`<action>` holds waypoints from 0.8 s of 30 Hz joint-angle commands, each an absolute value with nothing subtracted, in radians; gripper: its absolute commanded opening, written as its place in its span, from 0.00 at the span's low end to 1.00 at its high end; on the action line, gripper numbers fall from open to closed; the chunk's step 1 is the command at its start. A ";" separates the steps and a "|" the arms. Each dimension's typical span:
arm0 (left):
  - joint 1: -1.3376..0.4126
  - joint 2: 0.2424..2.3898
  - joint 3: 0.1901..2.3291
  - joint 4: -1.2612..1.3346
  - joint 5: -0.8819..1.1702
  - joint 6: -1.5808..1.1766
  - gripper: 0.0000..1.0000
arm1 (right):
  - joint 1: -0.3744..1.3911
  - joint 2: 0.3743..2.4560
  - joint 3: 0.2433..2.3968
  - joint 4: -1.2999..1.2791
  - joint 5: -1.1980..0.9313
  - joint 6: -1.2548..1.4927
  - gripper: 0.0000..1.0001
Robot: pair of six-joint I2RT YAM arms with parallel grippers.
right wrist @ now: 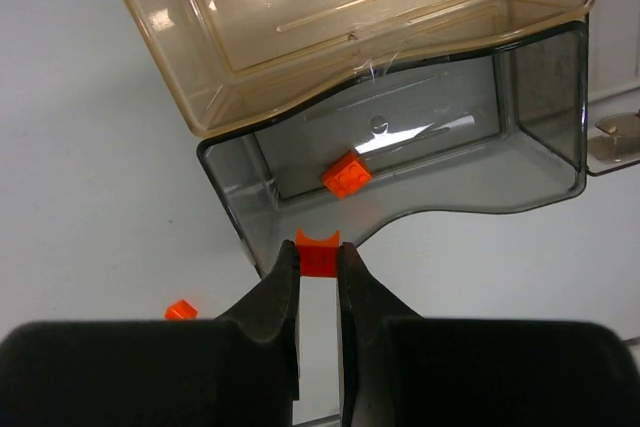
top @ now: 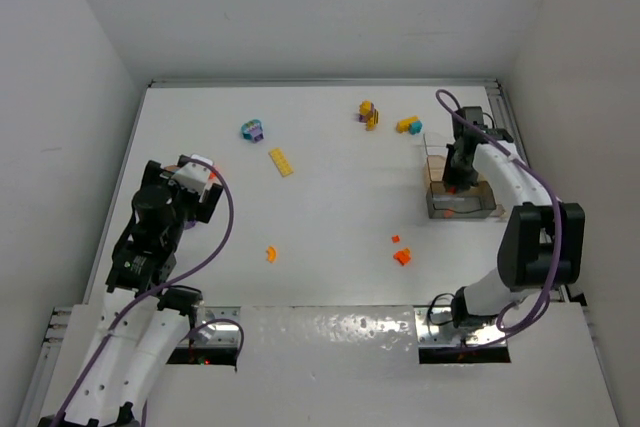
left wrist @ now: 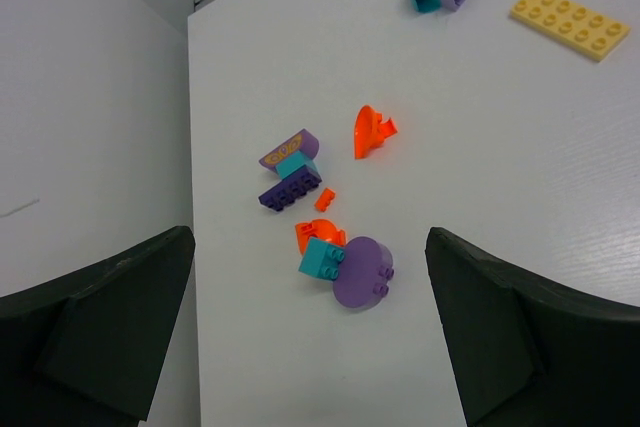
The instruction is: Sort the legos into containers by color
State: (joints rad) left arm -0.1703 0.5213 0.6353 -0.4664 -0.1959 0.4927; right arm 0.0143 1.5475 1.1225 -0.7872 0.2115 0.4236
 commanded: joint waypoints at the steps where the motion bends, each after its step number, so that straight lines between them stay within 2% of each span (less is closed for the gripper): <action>1: -0.175 0.512 0.678 -0.437 -0.202 0.499 1.00 | 0.008 1.560 1.152 -0.749 0.190 0.413 0.00; 4: -0.175 0.511 0.681 -0.437 -0.207 0.500 1.00 | 0.008 1.618 1.175 -0.768 0.189 0.407 0.04; 8: -0.175 0.508 0.683 -0.439 -0.215 0.506 1.00 | 0.008 1.644 1.169 -0.779 0.193 0.394 0.37; 11: -0.173 0.506 0.678 -0.439 -0.216 0.508 1.00 | 0.008 1.628 1.169 -0.767 0.193 0.379 0.42; 19: -0.173 0.511 0.673 -0.437 -0.201 0.503 1.00 | 0.008 1.553 1.230 -0.802 0.167 0.322 0.48; 21: -0.173 0.511 0.670 -0.434 -0.201 0.500 1.00 | 0.026 1.522 1.214 -0.814 0.098 0.295 0.44; 22: -0.172 0.511 0.669 -0.434 -0.199 0.499 1.00 | 0.050 1.478 1.189 -0.804 0.074 0.284 0.35; 24: -0.170 0.511 0.666 -0.430 -0.195 0.497 1.00 | 0.196 1.428 1.088 -0.778 0.104 0.256 0.30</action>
State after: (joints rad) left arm -0.1703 0.5152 0.6418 -0.4667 -0.2020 0.4999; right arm 0.0551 1.5211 1.1629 -0.7887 0.1478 0.3130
